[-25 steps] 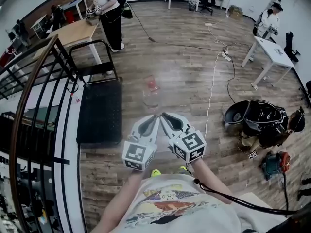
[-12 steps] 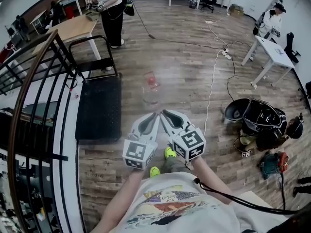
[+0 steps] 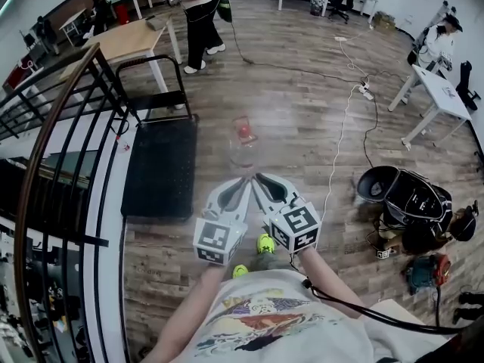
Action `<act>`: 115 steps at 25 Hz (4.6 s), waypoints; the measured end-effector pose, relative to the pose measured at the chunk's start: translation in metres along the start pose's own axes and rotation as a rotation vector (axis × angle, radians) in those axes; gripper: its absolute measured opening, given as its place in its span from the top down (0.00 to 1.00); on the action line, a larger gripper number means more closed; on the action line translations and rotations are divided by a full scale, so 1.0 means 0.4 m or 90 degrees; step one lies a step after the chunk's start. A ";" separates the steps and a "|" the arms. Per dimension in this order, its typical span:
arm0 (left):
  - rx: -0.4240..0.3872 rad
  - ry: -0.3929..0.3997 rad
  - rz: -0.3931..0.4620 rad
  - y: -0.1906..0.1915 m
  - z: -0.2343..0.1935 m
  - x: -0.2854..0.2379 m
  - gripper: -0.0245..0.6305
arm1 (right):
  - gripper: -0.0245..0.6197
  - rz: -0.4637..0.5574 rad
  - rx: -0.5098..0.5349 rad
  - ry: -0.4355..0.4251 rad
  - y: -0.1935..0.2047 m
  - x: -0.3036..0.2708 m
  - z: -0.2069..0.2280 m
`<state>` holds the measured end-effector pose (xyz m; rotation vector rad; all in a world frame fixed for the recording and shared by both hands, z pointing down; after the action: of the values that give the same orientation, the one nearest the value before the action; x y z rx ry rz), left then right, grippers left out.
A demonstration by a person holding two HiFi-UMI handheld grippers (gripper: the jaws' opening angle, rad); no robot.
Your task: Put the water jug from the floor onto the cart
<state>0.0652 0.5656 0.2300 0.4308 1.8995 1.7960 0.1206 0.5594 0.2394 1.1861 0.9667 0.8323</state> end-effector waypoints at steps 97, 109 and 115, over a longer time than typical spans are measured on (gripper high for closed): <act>0.072 -0.013 -0.100 0.150 -0.972 -0.779 0.85 | 0.85 -0.165 0.011 -0.008 0.023 -1.116 0.580; 0.074 -0.087 -0.150 0.195 -1.065 -1.002 0.82 | 0.84 -0.182 0.007 -0.094 0.050 -1.282 0.784; 0.092 -0.112 -0.173 0.249 -1.099 -1.105 0.82 | 0.82 -0.209 -0.005 -0.126 0.098 -1.348 0.879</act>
<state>0.1828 -0.0324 0.3941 0.3481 1.8692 1.4065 0.2450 -0.0524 0.4016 1.0447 0.9592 0.4492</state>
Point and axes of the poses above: the fingertips, and each gripper's own axes: x backward along the fingers, z to its right, y out of its underside, the point moved 3 cm from there along x, backward along the fingers, and after that the axes turned 9 degrees about y, right-handed, at the moved point
